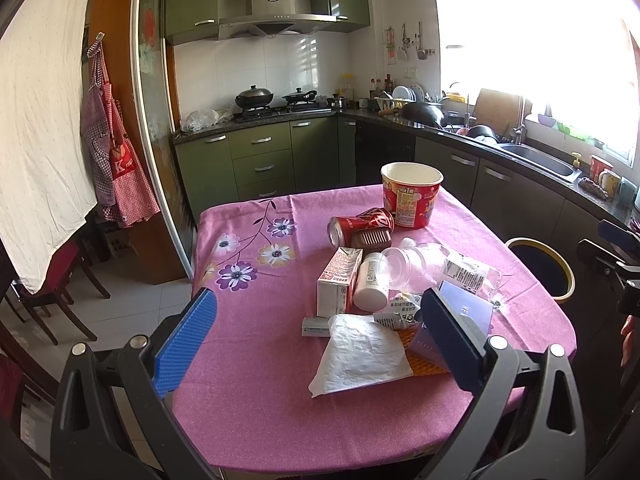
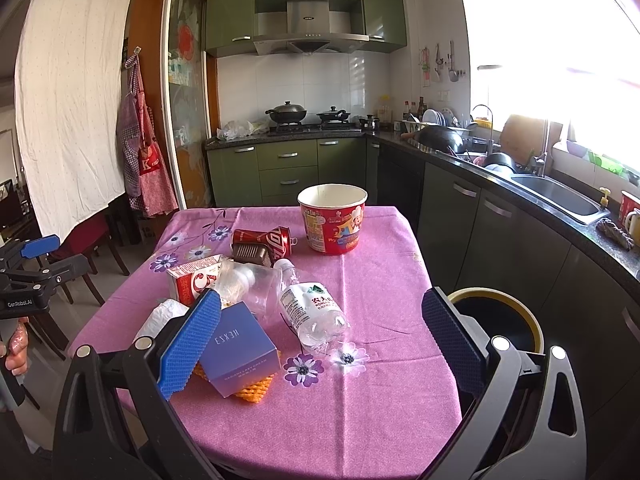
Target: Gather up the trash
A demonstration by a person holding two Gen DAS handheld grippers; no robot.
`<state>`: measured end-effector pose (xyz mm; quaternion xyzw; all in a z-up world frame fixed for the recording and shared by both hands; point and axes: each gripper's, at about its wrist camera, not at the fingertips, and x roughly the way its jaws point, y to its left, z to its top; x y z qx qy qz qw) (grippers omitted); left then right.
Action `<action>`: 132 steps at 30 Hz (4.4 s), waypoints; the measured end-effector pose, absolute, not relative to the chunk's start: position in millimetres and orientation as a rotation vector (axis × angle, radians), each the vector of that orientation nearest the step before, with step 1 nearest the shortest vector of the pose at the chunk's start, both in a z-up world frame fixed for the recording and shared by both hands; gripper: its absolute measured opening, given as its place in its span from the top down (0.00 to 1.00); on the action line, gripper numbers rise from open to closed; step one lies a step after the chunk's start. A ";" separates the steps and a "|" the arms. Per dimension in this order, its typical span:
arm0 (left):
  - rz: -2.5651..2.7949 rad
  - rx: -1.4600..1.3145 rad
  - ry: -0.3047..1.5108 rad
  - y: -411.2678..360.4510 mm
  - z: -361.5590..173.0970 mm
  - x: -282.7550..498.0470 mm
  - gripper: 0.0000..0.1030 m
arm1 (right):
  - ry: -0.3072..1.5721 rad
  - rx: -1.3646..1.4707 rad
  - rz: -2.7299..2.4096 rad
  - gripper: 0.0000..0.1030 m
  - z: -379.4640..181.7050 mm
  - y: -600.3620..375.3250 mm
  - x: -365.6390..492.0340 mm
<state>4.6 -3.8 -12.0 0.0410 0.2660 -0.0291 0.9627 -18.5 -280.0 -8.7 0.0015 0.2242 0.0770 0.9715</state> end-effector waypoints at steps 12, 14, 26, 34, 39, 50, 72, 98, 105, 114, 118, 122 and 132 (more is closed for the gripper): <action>-0.062 0.087 0.555 -4.3 -18.1 12.4 0.05 | 0.473 0.002 0.153 0.04 -20.7 -276.9 -14.3; -0.070 0.082 0.572 -3.9 -22.5 18.9 0.05 | 0.486 0.003 0.151 0.04 -20.6 -278.4 -9.6; -0.158 0.035 0.657 9.9 -25.6 102.2 0.05 | 0.631 0.005 0.292 0.04 -11.2 -282.5 68.8; -0.129 0.030 0.663 20.2 -10.8 218.3 0.05 | 0.837 0.020 0.277 0.04 31.2 -290.5 234.9; -0.127 -0.025 0.719 25.2 -34.3 288.2 0.05 | 1.053 0.050 0.188 0.20 13.0 -300.4 348.9; -0.140 -0.048 0.846 20.9 -98.0 327.7 0.05 | 1.436 0.085 0.070 0.71 -84.8 -314.2 480.6; -0.209 -0.023 0.826 9.7 -89.5 313.8 0.05 | 1.219 0.329 -0.050 0.95 6.0 -466.5 397.7; -0.290 0.072 0.830 -29.4 -65.5 291.7 0.05 | 1.428 0.578 -0.374 0.72 -251.7 -650.4 276.1; -0.298 0.029 0.924 -34.0 -72.9 301.0 0.05 | 1.348 0.542 -0.315 0.65 -219.3 -638.3 254.0; -0.341 0.043 1.035 -36.5 -74.9 282.3 0.05 | 1.317 0.522 -0.239 0.61 -206.2 -615.0 259.1; -0.313 0.072 1.109 -27.7 -80.7 272.5 0.06 | 1.322 0.515 -0.218 0.61 -209.6 -603.0 277.0; -0.295 0.147 1.216 -24.6 -91.8 262.8 0.09 | 1.330 0.504 -0.201 0.61 -208.1 -595.8 279.4; -0.291 0.225 1.398 -25.4 -125.4 259.5 0.44 | 1.332 0.499 -0.175 0.59 -206.4 -580.1 278.9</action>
